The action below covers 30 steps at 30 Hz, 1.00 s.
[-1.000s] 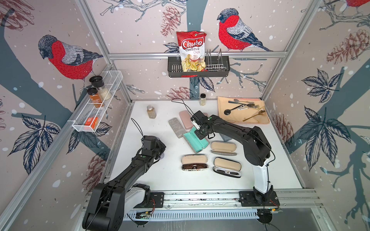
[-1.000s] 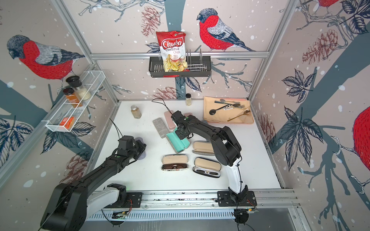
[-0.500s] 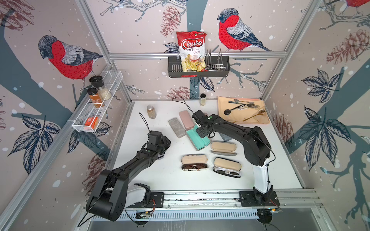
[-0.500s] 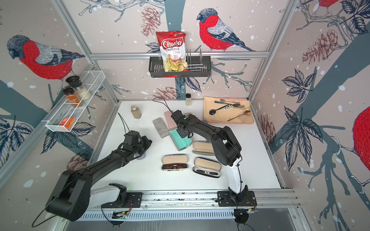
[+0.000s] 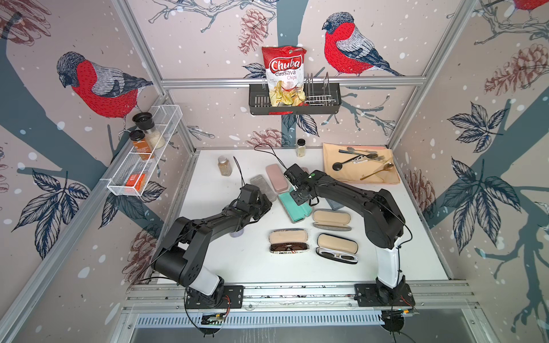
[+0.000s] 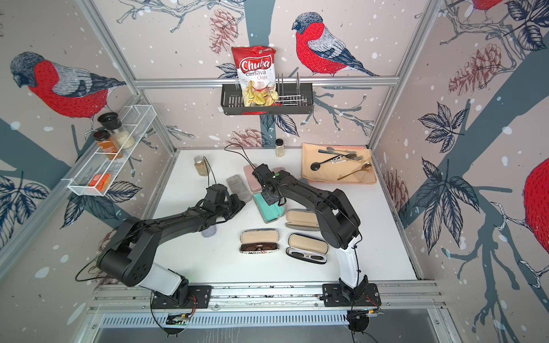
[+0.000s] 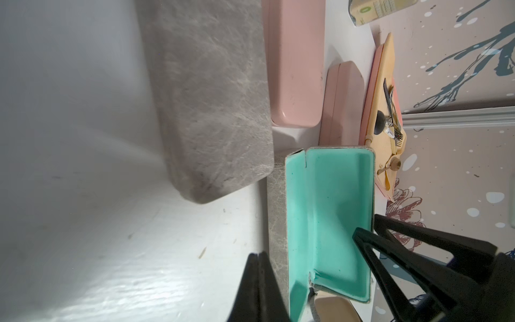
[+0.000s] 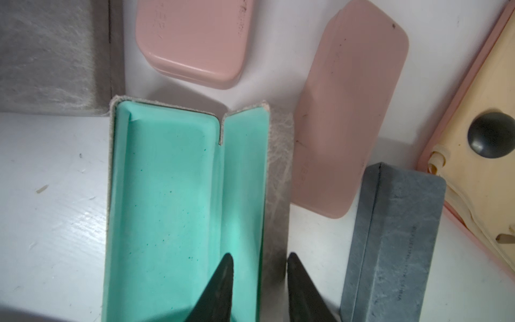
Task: Close the glasses case
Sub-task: Move the glasses case to the center of the board, then close the glasses case at the center of the board.
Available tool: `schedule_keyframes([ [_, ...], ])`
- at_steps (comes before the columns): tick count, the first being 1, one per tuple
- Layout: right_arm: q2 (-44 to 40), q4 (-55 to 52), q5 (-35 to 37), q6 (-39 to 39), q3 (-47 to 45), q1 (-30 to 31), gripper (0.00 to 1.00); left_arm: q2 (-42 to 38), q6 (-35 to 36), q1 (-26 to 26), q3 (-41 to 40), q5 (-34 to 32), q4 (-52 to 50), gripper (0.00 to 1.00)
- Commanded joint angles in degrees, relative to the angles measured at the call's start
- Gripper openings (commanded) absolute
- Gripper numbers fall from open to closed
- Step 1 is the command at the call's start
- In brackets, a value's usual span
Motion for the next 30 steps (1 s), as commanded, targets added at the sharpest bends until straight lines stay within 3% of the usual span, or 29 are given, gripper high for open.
schedule_keyframes([
  [1, -1.7, 1.3, -1.7, 1.0, -1.1, -0.1, 0.37, 1.8, 1.1, -1.2, 1.6, 0.8, 2.3, 0.0],
  [6, -4.0, 3.5, -4.0, 2.1, -2.7, -1.5, 0.36, 4.2, 1.1, -2.9, 3.4, 1.0, 2.3, 0.0],
  [11, -5.5, 5.2, -5.2, 3.4, -3.7, -3.4, 0.17, 4.4, 1.3, -4.2, 4.3, 0.5, 1.6, 0.0],
  [14, -5.1, 5.2, -6.4, 4.1, -4.0, -4.7, 0.12, 3.6, 1.5, -5.2, 4.9, -0.5, 0.9, 0.0],
  [30, -1.5, 5.0, -9.2, 5.3, -5.0, -8.0, 0.12, 8.5, 2.3, -8.5, 9.3, -1.3, -1.2, 0.0],
])
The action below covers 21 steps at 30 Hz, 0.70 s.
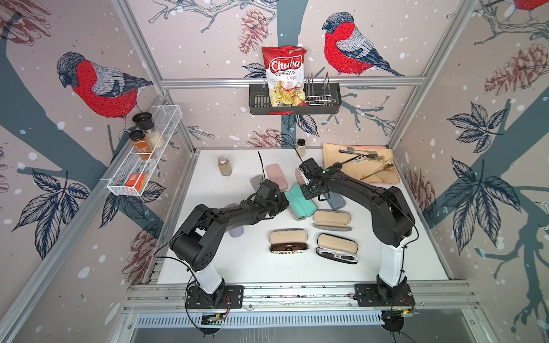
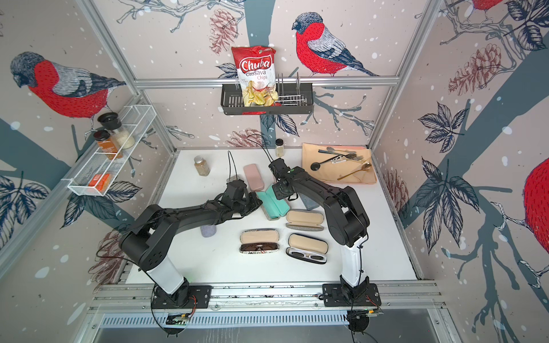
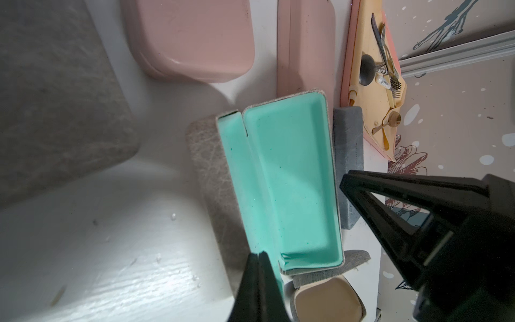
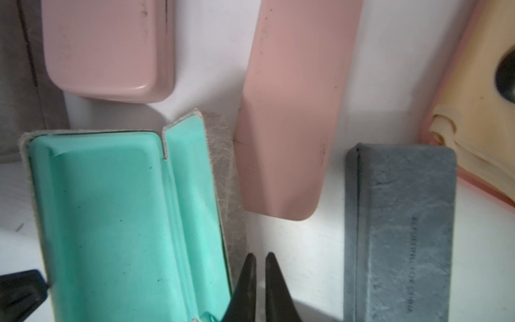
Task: Close the glasses case
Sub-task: Close the glasses case at the center of the board.
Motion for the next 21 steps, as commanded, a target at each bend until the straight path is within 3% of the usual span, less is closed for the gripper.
schedule_keyframes([
  [1, 0.1, 0.1, -0.8, 0.4, -0.4, 0.0, 0.12, 0.2, 0.4, -0.2, -0.3, -1.0, -0.4, 0.0],
  [21, 0.5, 0.0, -3.3, 0.5, -1.7, 0.6, 0.15, 0.3, 0.4, -0.2, -3.8, -2.6, -0.7, 0.0],
])
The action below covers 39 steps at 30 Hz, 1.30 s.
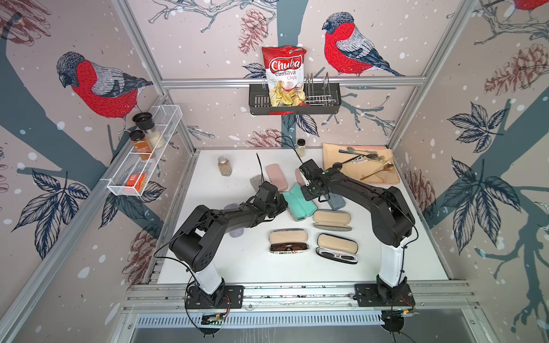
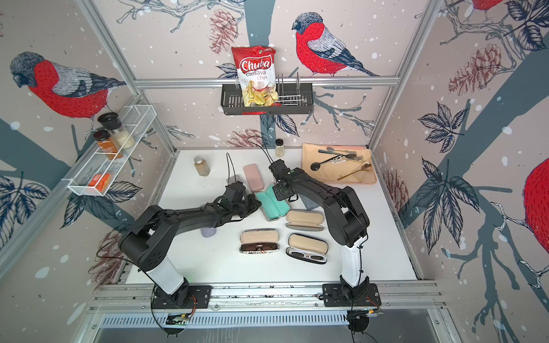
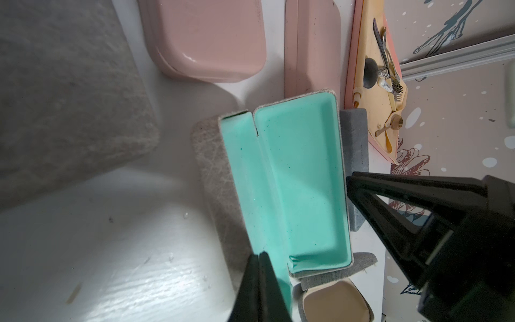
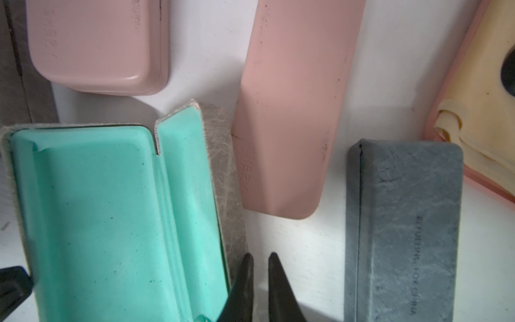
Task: Close the glasses case
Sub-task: Close the glasses case at the center of the board.
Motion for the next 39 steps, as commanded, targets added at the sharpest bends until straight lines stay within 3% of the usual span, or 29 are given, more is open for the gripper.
schedule_keyframes([
  [1, 0.6, -0.8, -4.1, 0.6, -0.7, 0.5, 0.15, 0.3, 0.3, -0.2, -1.0, -1.1, -3.7, 0.0],
  [39, -0.2, -0.5, -5.2, 1.1, -3.3, -0.4, 0.18, -2.9, 0.5, -0.1, -1.6, -2.5, -5.1, 0.0],
])
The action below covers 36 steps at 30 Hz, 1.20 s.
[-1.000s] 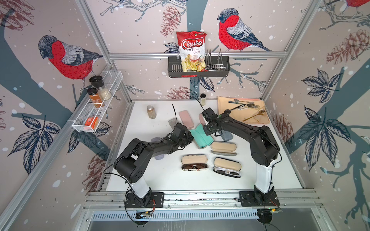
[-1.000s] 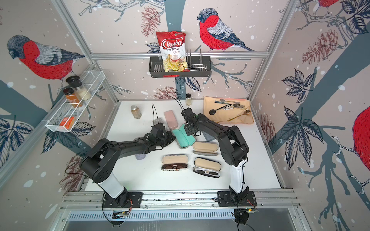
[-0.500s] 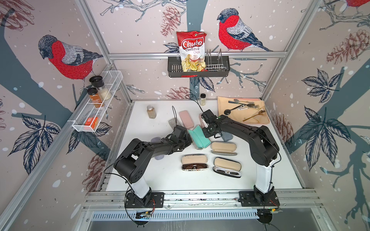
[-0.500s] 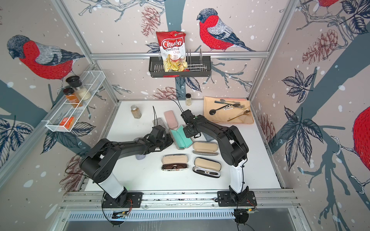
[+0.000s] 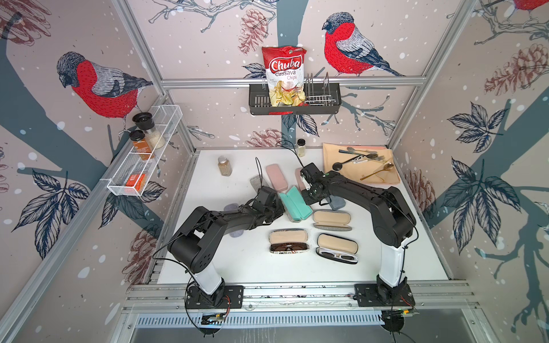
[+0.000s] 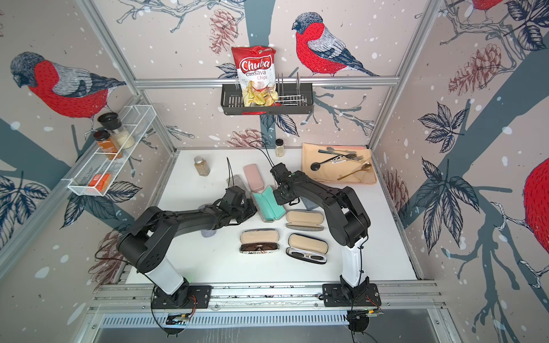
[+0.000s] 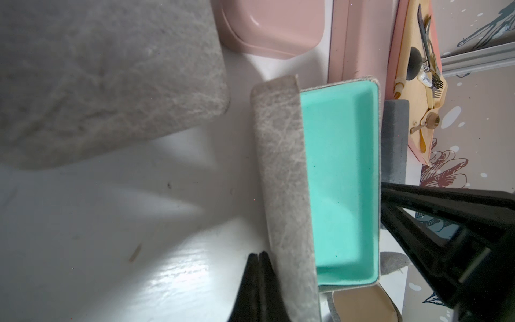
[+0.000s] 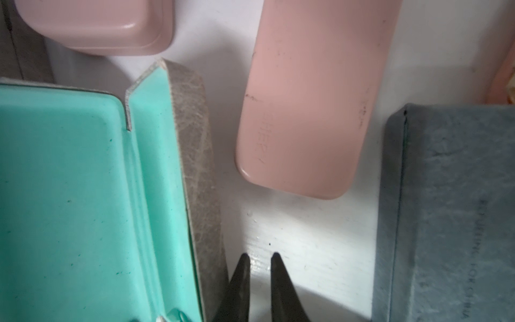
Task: Close the glasses case
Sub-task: Close the glasses case at the center of the board.
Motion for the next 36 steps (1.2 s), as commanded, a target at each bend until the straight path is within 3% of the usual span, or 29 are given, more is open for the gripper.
schedule_keyframes([
  [1, 0.5, -0.8, -1.3, 0.0, 0.1, 0.1, 0.18, -1.8, 1.1, -0.1, 0.1, -1.5, -1.2, 0.0],
  [13, 1.5, -0.8, -2.2, 0.1, 0.6, 0.2, 0.19, -8.4, 2.7, -0.1, 0.4, -5.2, -6.2, 0.0],
  [36, 1.9, -1.3, -7.1, -1.8, 2.7, 1.9, 0.21, -2.1, 1.9, -0.2, -0.3, -3.0, -2.3, 0.0],
])
